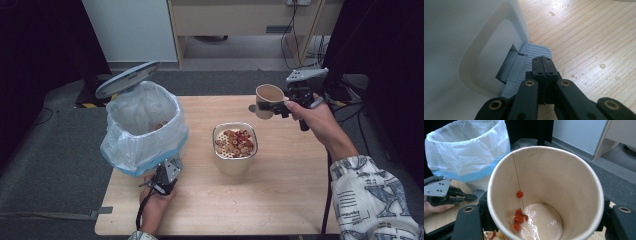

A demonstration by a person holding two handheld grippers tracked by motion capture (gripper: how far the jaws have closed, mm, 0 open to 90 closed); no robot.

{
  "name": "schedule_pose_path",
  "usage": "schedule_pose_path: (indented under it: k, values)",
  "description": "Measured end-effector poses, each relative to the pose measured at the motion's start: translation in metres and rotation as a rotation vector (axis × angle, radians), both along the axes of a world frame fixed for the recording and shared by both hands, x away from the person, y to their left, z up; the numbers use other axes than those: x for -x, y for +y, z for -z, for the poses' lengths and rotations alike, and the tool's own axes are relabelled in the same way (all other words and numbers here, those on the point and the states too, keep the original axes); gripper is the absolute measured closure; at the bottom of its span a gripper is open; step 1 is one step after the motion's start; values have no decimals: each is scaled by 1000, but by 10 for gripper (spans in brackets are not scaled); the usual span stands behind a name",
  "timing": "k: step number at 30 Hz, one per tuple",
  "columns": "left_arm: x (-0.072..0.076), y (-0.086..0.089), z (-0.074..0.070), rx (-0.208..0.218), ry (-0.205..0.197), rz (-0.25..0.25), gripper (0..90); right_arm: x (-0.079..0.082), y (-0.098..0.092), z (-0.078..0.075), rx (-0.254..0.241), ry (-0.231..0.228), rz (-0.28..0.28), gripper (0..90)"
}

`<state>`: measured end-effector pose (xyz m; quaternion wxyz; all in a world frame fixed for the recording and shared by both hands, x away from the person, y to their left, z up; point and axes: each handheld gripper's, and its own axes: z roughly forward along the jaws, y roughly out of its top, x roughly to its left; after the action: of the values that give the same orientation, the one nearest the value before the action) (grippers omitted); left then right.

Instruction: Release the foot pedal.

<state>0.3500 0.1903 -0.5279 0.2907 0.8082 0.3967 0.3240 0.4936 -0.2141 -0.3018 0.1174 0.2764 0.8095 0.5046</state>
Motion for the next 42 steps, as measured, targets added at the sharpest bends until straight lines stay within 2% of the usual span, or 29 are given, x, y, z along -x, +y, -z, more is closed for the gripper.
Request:
schedule_pose_path:
  k: [19,29,42]
  values:
    - [0,0,0,-6,1,2,895,3,81,-17,-2,4,-75,307]
    - [0,0,0,-8,0,2,896,2,125,-24,1,9,-97,307]
    - [0,0,0,-4,1,2,896,0,164,-29,-1,14,-104,304]
